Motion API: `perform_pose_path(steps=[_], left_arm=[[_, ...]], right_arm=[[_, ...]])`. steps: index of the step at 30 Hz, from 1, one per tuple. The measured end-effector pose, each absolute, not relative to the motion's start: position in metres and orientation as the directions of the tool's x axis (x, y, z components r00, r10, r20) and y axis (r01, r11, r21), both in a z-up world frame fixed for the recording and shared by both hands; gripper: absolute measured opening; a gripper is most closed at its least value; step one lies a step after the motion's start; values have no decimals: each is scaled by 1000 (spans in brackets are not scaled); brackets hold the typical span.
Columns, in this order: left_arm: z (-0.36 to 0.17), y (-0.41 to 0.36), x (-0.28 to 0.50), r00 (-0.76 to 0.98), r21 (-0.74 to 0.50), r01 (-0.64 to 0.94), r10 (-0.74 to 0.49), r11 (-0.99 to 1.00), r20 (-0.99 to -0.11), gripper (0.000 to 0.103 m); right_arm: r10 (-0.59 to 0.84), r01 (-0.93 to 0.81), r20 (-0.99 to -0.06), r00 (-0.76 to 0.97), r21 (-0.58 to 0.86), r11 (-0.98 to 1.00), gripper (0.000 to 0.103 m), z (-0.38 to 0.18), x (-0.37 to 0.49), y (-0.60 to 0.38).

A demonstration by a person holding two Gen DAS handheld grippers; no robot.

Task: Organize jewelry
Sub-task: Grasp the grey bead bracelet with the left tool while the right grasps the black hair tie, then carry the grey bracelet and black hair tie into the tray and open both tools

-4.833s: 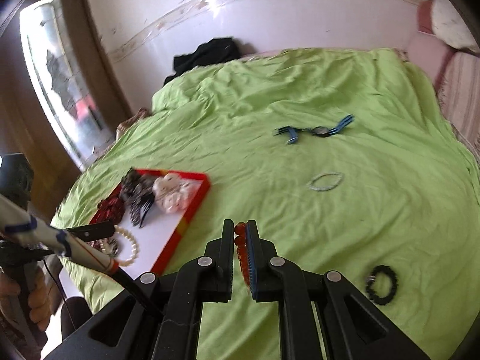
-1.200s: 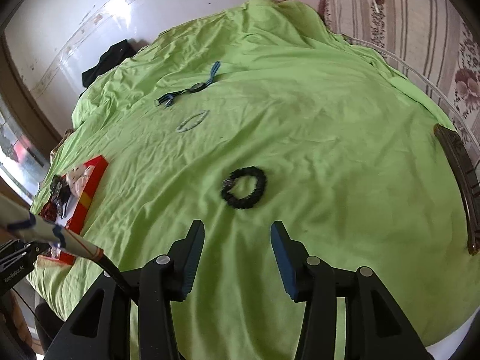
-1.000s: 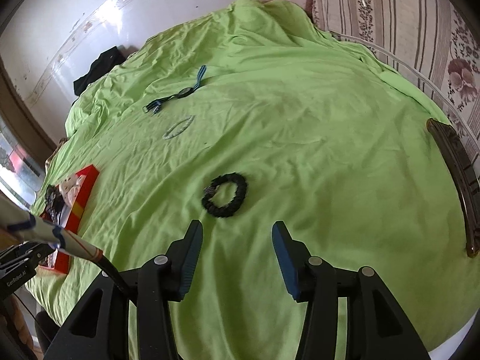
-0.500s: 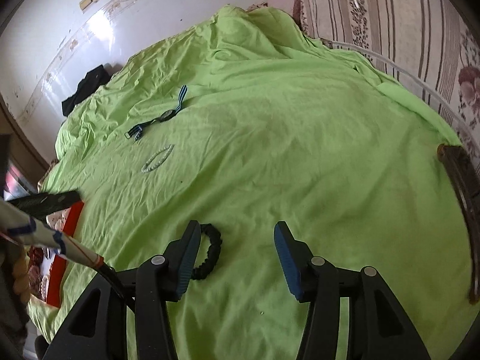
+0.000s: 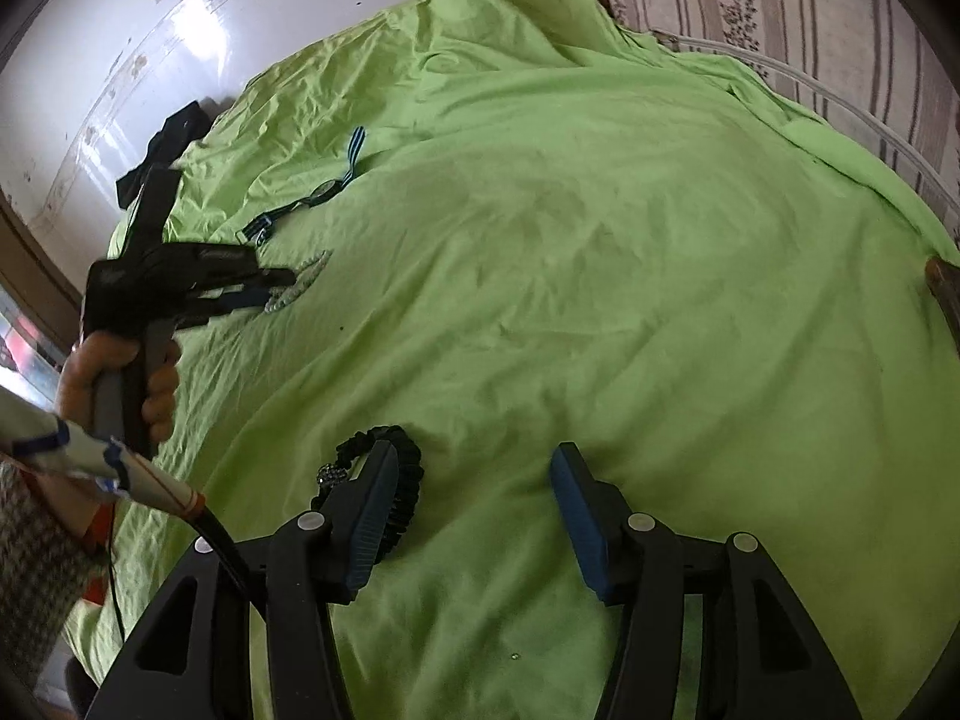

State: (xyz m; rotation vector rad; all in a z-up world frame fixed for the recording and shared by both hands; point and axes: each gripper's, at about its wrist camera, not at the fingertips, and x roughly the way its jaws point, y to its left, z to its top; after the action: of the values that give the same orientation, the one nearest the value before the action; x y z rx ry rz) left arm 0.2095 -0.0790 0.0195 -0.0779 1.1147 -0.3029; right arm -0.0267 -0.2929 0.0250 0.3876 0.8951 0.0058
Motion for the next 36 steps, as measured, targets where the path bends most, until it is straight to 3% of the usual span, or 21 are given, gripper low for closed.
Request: perform_pose_path(steps=[6,7,8,10,13,18,36], left_arm=[[16,-102,207,436,-74,273,-193,959,-879,31],[16,-107,205,444,-55,282,-181,958,-878,26],[16,-111,202,444,-49,293,-181,955,-878,12],[16,-119,196,438,-39,311,-180,950,-881,5],[23,-126,184,432,-43,334,-194,941,-881,5],[41,-122,160,431,-74,342,-226,937,-873,5],[169,-9,12,520,-247,261,-351,933,-779,5]], right_arm=[[153,122,-765,626,290,949,60,22,-21,-280],[151,116,-765,626,282,952,60,22,-20,-278],[150,107,-765,626,275,955,59,21,-19,-275],[143,83,-769,623,247,965,58,20,-17,-267],[134,49,-772,621,209,977,45,18,-17,-259],[137,24,-769,625,194,981,11,19,-16,-254],[141,17,-691,709,217,976,9,51,-49,-247]])
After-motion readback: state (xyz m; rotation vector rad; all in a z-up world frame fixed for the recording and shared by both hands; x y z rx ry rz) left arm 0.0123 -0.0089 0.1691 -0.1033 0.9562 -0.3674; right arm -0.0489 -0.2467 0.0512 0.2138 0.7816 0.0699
